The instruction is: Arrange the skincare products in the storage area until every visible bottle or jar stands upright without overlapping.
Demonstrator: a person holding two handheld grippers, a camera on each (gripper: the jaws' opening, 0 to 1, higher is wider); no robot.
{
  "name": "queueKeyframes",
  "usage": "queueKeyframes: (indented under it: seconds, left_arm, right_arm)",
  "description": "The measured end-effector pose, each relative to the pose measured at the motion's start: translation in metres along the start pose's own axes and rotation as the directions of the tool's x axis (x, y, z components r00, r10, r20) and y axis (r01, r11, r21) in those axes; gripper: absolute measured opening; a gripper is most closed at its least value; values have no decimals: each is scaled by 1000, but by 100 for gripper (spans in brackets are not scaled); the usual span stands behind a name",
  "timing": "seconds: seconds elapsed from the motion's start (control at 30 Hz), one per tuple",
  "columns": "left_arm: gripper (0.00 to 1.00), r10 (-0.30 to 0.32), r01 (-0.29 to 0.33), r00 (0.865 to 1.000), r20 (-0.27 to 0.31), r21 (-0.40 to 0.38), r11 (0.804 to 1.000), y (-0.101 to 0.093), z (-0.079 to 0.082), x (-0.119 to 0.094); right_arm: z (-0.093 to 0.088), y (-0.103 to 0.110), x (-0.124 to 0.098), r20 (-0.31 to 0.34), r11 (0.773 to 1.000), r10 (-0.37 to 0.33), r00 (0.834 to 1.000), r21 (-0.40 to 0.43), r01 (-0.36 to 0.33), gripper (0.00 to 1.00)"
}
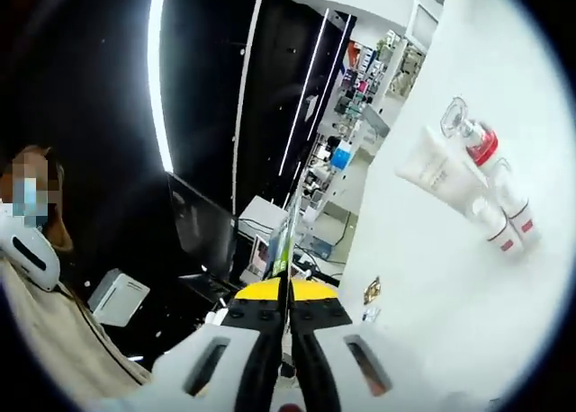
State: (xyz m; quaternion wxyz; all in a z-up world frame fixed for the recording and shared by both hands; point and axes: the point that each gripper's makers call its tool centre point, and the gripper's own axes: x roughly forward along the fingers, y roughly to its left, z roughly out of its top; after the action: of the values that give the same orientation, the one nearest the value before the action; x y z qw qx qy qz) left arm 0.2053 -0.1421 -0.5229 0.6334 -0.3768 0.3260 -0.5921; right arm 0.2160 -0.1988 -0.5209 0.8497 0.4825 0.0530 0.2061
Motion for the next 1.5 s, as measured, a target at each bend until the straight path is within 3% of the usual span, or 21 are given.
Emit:
queueKeyframes:
  seconds: [0.1, 0.2, 0.37, 0.57, 0.73, 1.0, 1.5]
  left_arm:
    - [0, 3, -2, 1000, 2, -41, 999, 4, -2, 3]
    - [0, 8, -8, 1000, 2, -59, 998, 8, -5, 5]
    - [0, 17, -17, 1000, 2, -90, 996, 15, -8, 11]
    - [0, 45, -44, 999, 8, -124, 991, 31, -9, 15]
    - [0, 102, -101, 995, 0, -148, 984, 54, -13, 17]
    - [0, 173, -175, 985, -28, -174, 969, 87, -19, 24]
    - [0, 266, -282, 956, -121, -136, 950, 132, -34, 36]
  right_arm:
    - [0, -8, -2, -11, 990, -49, 999, -133, 47, 5]
    - [-1, -9, -3, -24, 984, -55, 998, -170, 50, 8]
    - [-8, -19, -9, -94, 960, -100, 990, -272, 71, 29]
    - [-13, -28, -16, -135, 943, -135, 982, -321, 86, 46]
    - [-17, -36, -23, -159, 926, -175, 972, -363, 107, 58]
    - [-14, -57, -40, -177, 881, -278, 944, -439, 177, 74]
    - [-8, -91, -69, -176, 813, -422, 889, -507, 285, 91]
